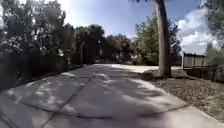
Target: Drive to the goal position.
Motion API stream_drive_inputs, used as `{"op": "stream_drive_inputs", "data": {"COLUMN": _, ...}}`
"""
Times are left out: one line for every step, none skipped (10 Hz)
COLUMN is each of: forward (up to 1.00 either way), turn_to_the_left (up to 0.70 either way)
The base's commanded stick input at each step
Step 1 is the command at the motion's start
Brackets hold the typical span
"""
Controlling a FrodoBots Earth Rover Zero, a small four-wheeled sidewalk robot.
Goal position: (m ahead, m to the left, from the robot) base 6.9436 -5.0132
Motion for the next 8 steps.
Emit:
{"op": "stream_drive_inputs", "data": {"forward": 0.85, "turn_to_the_left": 0.00}}
{"op": "stream_drive_inputs", "data": {"forward": 0.85, "turn_to_the_left": 0.00}}
{"op": "stream_drive_inputs", "data": {"forward": 0.85, "turn_to_the_left": 0.00}}
{"op": "stream_drive_inputs", "data": {"forward": 0.85, "turn_to_the_left": 0.00}}
{"op": "stream_drive_inputs", "data": {"forward": 0.85, "turn_to_the_left": 0.00}}
{"op": "stream_drive_inputs", "data": {"forward": 0.85, "turn_to_the_left": 0.00}}
{"op": "stream_drive_inputs", "data": {"forward": 0.85, "turn_to_the_left": 0.00}}
{"op": "stream_drive_inputs", "data": {"forward": 0.85, "turn_to_the_left": 0.00}}
